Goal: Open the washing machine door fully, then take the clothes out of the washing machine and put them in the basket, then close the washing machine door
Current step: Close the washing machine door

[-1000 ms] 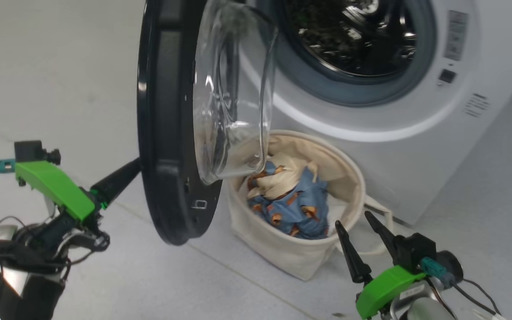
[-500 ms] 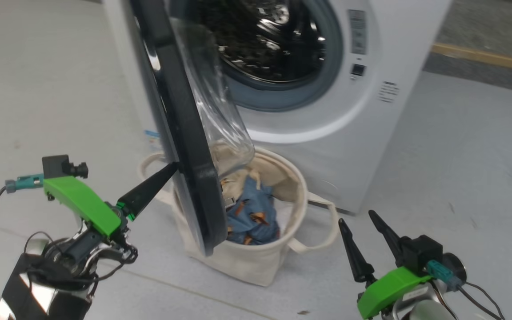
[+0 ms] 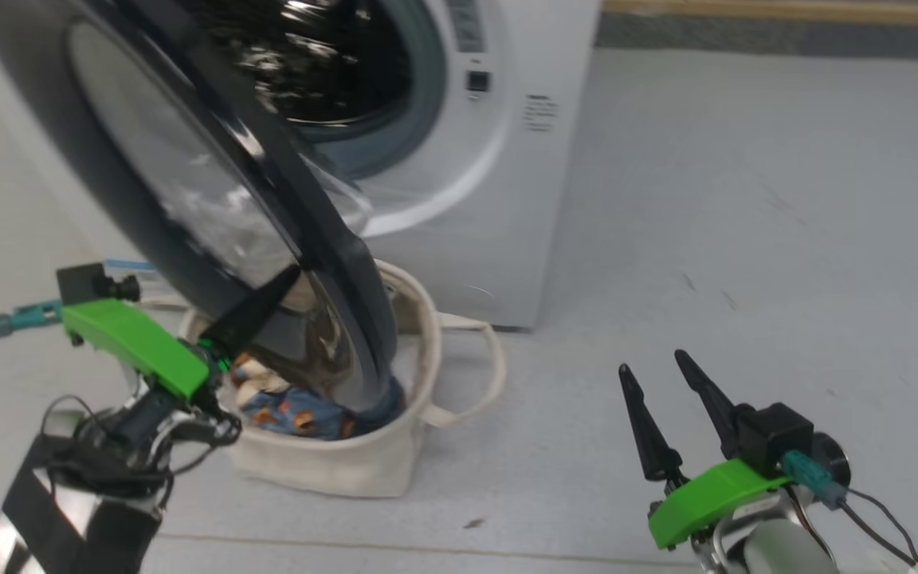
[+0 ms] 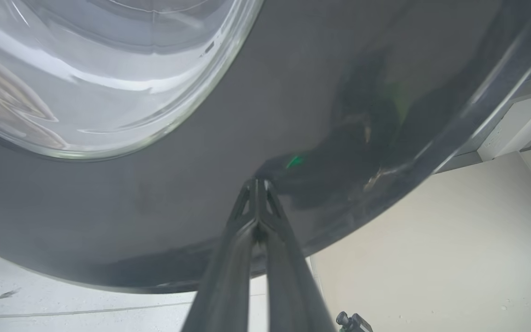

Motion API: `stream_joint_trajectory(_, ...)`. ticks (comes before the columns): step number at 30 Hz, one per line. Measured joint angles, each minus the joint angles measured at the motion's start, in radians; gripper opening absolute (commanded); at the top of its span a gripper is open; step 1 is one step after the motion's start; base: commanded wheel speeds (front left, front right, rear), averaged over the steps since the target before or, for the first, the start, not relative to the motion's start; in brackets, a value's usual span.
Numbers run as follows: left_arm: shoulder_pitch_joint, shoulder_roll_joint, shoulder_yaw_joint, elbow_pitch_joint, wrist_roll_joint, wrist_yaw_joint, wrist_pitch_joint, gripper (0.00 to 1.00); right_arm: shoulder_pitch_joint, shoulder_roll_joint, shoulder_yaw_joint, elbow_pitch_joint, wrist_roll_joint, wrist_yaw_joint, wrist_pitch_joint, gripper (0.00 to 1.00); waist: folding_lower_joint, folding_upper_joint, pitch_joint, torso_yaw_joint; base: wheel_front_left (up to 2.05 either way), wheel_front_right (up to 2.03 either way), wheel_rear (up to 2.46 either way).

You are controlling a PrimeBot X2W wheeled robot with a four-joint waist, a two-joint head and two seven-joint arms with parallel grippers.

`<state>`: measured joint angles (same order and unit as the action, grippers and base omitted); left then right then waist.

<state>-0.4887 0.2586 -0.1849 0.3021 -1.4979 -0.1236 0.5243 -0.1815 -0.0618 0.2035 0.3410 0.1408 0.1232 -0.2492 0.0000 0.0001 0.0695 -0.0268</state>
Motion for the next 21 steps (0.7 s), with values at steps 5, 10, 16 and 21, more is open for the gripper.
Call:
stream_joint_trajectory(5, -0.055, 0.02, 0.023, 0.05, -0.001, 0.0, -0.021, 0.0, -0.023, 0.0, -0.003, -0.021, 0.007, 0.0, 0.0, 1.0, 0.0, 0.0, 0.035, -0.084, 0.0, 0.0, 0.0)
stream_joint_trajectory(10, -0.098, 0.043, 0.039, 0.072, -0.001, 0.0, -0.051, 0.0, -0.039, 0.0, -0.007, -0.037, 0.023, 0.0, 0.0, 1.0, 0.0, 0.0, 0.078, -0.167, 0.0, 0.0, 0.0)
stream_joint_trajectory(16, -0.12, 0.042, 0.019, 0.071, -0.002, 0.0, -0.065, 0.0, -0.04, 0.0, -0.02, -0.041, 0.028, 0.0, 0.0, 1.0, 0.0, 0.0, 0.099, -0.196, 0.0, 0.0, 0.0)
stream_joint_trajectory(21, -0.116, 0.056, -0.002, 0.059, 0.03, 0.0, -0.13, 0.82, -0.04, 0.001, -0.027, -0.043, 0.025, 0.0, 0.0, 1.0, 0.0, 0.0, 0.081, -0.176, 0.0, 0.0, 0.0)
